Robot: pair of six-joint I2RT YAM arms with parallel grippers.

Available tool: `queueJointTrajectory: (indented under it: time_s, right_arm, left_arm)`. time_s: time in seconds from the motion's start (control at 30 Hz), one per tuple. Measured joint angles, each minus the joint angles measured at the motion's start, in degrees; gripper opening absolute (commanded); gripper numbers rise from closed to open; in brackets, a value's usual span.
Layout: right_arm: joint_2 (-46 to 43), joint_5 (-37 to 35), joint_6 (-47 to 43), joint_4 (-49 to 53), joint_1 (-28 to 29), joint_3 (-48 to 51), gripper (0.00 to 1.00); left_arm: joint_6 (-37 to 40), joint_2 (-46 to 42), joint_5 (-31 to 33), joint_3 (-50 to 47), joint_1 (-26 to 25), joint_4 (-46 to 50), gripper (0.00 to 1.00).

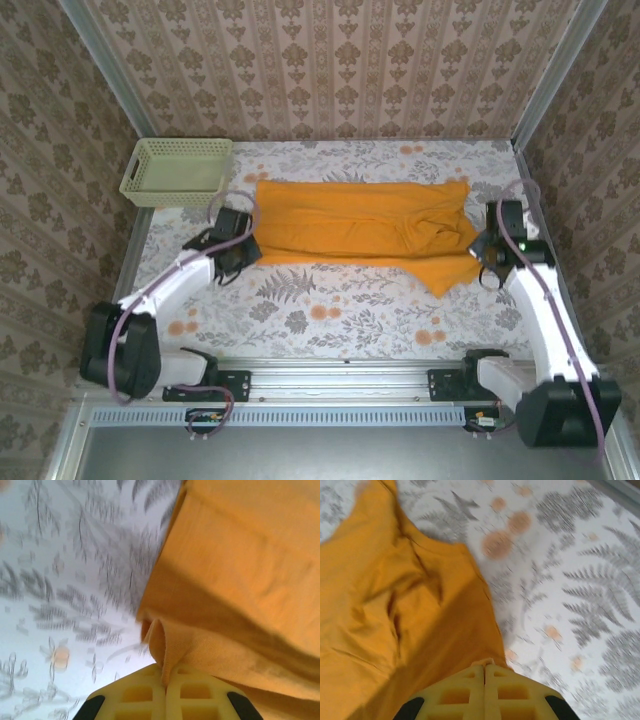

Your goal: Fold the inside-out t-shirt

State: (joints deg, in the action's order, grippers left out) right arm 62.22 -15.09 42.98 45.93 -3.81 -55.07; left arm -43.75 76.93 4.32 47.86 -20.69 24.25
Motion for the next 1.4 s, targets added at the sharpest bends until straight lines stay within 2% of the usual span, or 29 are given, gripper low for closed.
queueJointTrajectory:
  time_s: [0.27, 0.47, 0.63, 0.77, 0.83, 0.97, 1.03, 1.2, 1.4]
  right_arm:
    - [19.91, 0.39, -2.21, -7.08, 0.02, -15.78, 0.00]
    - [32.50, 0.50, -2.97, -8.63, 0.35, -27.19, 0.00]
    - [40.52, 0.50, -4.00, -8.94, 1.11, -33.40, 0.00]
    - [46.80, 0.57, -4.92, -8.90, 1.86, -38.14, 0.01]
    - [49.75, 0.72, -5.35, -8.74, 2.05, -40.81, 0.07]
    - [55.67, 0.81, -6.10, -7.52, 2.45, -47.28, 0.39]
    - [58.12, 0.52, -6.91, -6.60, 2.47, -50.34, 0.49]
    - [58.42, -0.20, -8.74, -5.20, 2.60, -50.53, 0.53]
    - [46.53, 2.27, -11.41, -9.51, 4.61, -33.73, 0.55]
  left_arm:
    - [1.73, 16.70, 0.07, 17.55, 3.02, -0.09, 0.00]
    - [2.62, 27.52, 0.46, 28.04, 4.48, 2.01, 0.00]
    - [2.84, 32.76, 1.09, 33.70, 5.01, 4.13, 0.01]
    - [2.84, 36.09, 1.14, 36.63, 5.27, 5.75, 0.06]
    - [2.89, 37.73, 1.20, 37.79, 5.46, 6.54, 0.12]
    - [3.19, 40.39, 1.57, 39.76, 6.19, 7.93, 0.30]
    - [3.41, 40.76, 1.79, 40.22, 6.56, 8.39, 0.40]
    - [4.39, 40.09, 3.48, 40.26, 6.78, 9.81, 0.45]
    - [6.84, 30.73, 6.25, 34.62, 3.15, 9.22, 0.46]
